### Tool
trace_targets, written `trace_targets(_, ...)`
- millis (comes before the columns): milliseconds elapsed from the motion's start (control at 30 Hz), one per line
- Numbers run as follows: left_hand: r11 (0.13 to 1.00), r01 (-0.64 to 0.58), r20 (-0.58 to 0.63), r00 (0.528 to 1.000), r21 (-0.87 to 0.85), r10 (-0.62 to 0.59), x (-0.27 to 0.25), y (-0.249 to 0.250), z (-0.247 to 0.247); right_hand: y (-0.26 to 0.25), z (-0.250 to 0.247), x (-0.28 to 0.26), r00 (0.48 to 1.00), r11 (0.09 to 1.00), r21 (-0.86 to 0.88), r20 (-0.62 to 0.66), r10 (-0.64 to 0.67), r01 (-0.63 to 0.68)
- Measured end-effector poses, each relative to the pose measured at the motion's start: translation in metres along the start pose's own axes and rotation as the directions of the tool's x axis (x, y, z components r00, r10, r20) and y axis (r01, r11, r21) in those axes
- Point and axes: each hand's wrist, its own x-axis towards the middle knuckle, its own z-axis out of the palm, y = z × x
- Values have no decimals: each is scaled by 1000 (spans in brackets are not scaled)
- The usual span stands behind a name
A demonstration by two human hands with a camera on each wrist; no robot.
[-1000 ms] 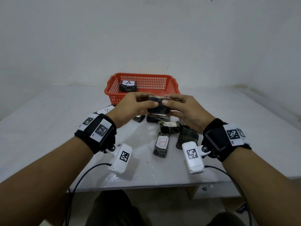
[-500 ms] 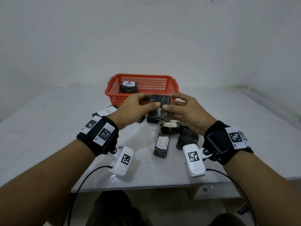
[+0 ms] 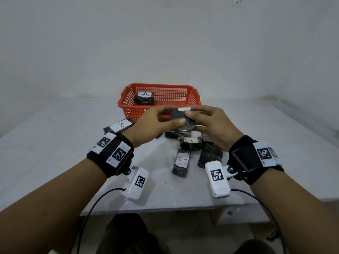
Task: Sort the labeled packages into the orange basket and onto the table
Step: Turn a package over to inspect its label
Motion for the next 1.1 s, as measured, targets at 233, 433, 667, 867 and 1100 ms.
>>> trace_targets(233,994,14,-106,994,-109,-26,7,1,-2,-1,1,-1,995,999,22,85,45,-47)
trace_targets(433,991,22,-40,999,-135,-27,3,1,-1,1,0,-4,995,999,46,92,-24,19)
trace_targets(667,992,1,-55,998,-122,-8,1,1,-1,6,-3,-2,989,999,50,146,-21,14)
trace_targets(867,995,-5,-51,999,-99,0,2,-1,-2,7,-6,-2,986,999,13,166,-36,34)
trace_targets(1100,995,7,-25,1000,-95,-9,3,-4,0,4,-10,-3,985,1000,24,170,-9,5)
